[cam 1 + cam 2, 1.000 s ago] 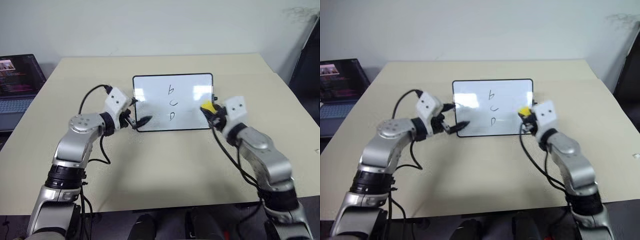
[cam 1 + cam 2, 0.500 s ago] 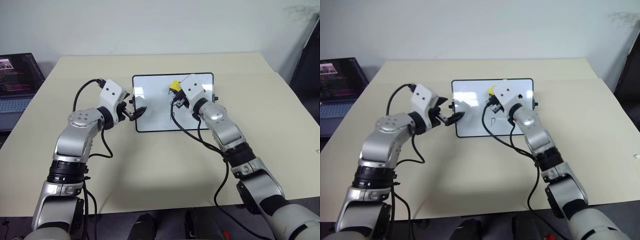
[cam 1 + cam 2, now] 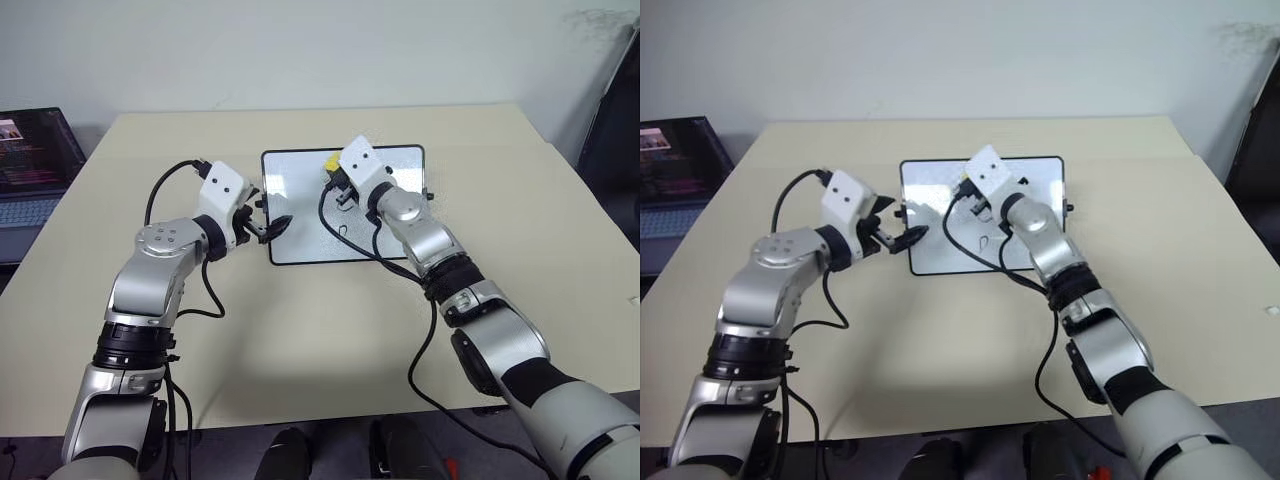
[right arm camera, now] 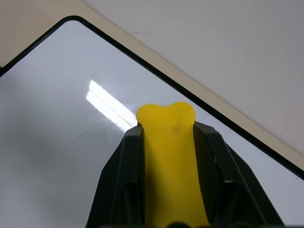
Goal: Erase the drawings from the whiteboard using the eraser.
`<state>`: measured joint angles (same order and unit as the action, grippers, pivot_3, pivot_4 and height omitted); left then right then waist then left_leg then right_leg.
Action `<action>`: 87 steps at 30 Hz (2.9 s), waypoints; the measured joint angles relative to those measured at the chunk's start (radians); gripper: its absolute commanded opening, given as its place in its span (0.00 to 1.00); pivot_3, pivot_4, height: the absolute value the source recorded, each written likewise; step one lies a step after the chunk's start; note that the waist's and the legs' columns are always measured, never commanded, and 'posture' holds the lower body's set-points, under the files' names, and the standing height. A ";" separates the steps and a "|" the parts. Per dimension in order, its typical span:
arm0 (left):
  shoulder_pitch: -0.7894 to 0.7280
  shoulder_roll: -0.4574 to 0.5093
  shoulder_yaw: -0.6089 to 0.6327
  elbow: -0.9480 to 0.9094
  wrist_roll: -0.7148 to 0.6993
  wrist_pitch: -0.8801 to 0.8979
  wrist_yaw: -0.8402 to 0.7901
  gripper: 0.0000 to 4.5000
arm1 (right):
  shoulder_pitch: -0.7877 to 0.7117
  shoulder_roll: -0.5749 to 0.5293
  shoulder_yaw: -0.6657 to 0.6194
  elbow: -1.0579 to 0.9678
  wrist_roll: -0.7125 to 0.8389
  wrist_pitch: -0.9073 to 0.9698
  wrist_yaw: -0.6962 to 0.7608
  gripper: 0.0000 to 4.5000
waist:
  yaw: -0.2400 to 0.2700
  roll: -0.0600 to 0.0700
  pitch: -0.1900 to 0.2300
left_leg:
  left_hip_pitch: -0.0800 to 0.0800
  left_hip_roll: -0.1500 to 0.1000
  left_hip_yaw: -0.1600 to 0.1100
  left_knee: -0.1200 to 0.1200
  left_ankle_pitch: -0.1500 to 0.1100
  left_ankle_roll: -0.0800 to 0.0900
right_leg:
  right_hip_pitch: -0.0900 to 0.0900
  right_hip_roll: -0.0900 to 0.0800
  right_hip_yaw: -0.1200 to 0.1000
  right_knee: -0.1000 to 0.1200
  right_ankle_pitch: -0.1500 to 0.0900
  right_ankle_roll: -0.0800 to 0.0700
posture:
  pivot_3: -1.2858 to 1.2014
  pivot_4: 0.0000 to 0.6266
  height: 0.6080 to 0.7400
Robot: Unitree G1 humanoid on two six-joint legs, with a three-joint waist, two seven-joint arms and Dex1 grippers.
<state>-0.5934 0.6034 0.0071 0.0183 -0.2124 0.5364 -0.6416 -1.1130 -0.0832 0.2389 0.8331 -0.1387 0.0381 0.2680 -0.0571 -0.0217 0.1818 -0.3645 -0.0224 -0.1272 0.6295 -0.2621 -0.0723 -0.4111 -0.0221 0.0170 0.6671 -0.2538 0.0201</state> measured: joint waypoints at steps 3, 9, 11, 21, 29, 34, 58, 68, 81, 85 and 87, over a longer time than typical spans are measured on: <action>0.000 0.000 0.000 0.000 0.000 0.000 0.000 1.00 | 0.006 0.004 0.002 0.016 -0.009 -0.010 0.017 0.24 | 0.000 0.000 0.000 | 0.002 0.000 0.001 0.001 0.000 0.000 | 0.000 0.000 0.001 0.004 0.000 0.000 | 0.52 0.24 1.00; 0.000 0.000 0.000 0.000 0.001 -0.001 0.000 1.00 | 0.058 0.004 0.015 0.008 -0.028 -0.023 0.031 0.24 | 0.000 -0.001 -0.001 | 0.007 0.000 0.001 0.005 0.000 0.000 | 0.002 0.000 0.002 0.012 0.000 0.000 | 0.52 0.24 1.00; 0.000 0.000 0.000 0.000 0.001 -0.001 0.000 1.00 | 0.067 0.004 0.016 0.008 -0.034 -0.022 0.034 0.24 | 0.000 -0.001 -0.001 | 0.010 0.000 0.001 0.005 0.000 0.000 | 0.005 0.001 0.002 0.012 -0.001 0.001 | 0.52 0.24 1.00; 0.000 -0.002 -0.001 0.000 0.001 -0.005 -0.001 1.00 | 0.033 0.001 0.001 0.055 -0.037 -0.032 -0.026 0.23 | 0.001 -0.001 0.000 | 0.011 0.000 0.001 0.005 0.002 0.000 | 0.006 0.002 0.002 0.013 -0.001 0.001 | 0.52 0.24 1.00; 0.000 -0.010 -0.002 0.000 0.004 -0.009 -0.001 1.00 | -0.018 -0.007 -0.024 0.125 -0.037 -0.059 -0.076 0.22 | 0.000 -0.001 0.000 | 0.010 0.000 0.001 0.005 0.002 0.000 | 0.005 0.002 0.002 0.012 0.001 -0.003 | 0.52 0.24 1.00; 0.000 -0.011 -0.002 0.000 0.007 -0.016 -0.001 1.00 | -0.039 0.023 -0.021 0.154 -0.044 -0.069 -0.078 0.22 | -0.004 -0.001 0.000 | 0.010 0.000 0.001 0.005 0.002 0.000 | 0.005 0.002 0.002 0.012 0.001 -0.003 | 0.52 0.24 1.00; 0.006 -0.020 -0.004 -0.003 0.016 -0.019 -0.003 1.00 | -0.071 0.069 -0.025 0.185 -0.074 -0.075 -0.063 0.22 | -0.023 -0.001 0.000 | 0.009 0.000 0.001 0.001 0.002 0.000 | 0.003 0.002 0.002 0.011 0.001 -0.003 | 0.52 0.24 1.00; 0.007 -0.028 -0.017 -0.011 0.016 -0.019 -0.003 1.00 | -0.085 0.084 -0.038 0.201 -0.073 -0.073 -0.074 0.22 | -0.024 -0.001 0.000 | 0.005 0.000 0.000 0.001 0.002 0.000 | 0.000 0.001 0.002 0.011 0.001 -0.003 | 0.52 0.24 1.00; 0.011 -0.028 -0.018 -0.016 0.015 -0.019 -0.002 1.00 | -0.043 0.050 -0.064 0.149 -0.034 -0.049 -0.030 0.22 | -0.009 -0.001 0.000 | 0.006 0.000 -0.001 0.001 0.002 0.000 | 0.001 0.001 0.001 0.011 0.001 -0.003 | 0.52 0.24 1.00; 0.011 -0.029 -0.018 -0.016 0.015 -0.019 -0.002 1.00 | 0.011 0.041 -0.085 0.077 -0.008 -0.028 -0.019 0.22 | -0.002 -0.001 0.000 | 0.006 0.000 -0.001 0.001 0.002 0.000 | 0.001 0.001 0.000 0.011 0.001 -0.003 | 0.52 0.24 1.00; 0.011 -0.029 -0.018 -0.016 0.015 -0.019 -0.002 1.00 | 0.052 0.027 -0.091 0.017 0.004 -0.012 -0.006 0.22 | 0.002 -0.001 0.000 | 0.005 0.000 -0.001 0.001 0.002 0.000 | 0.001 0.001 0.000 0.011 0.001 -0.003 | 0.52 0.24 1.00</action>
<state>-0.5823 0.5749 -0.0107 0.0025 -0.1971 0.5177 -0.6439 -1.0606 -0.0561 0.1474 0.8504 -0.1350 0.0264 0.2620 -0.0552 -0.0226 0.1816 -0.3592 -0.0224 -0.1287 0.6309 -0.2600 -0.0725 -0.4102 -0.0209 0.0172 0.6781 -0.2527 0.0175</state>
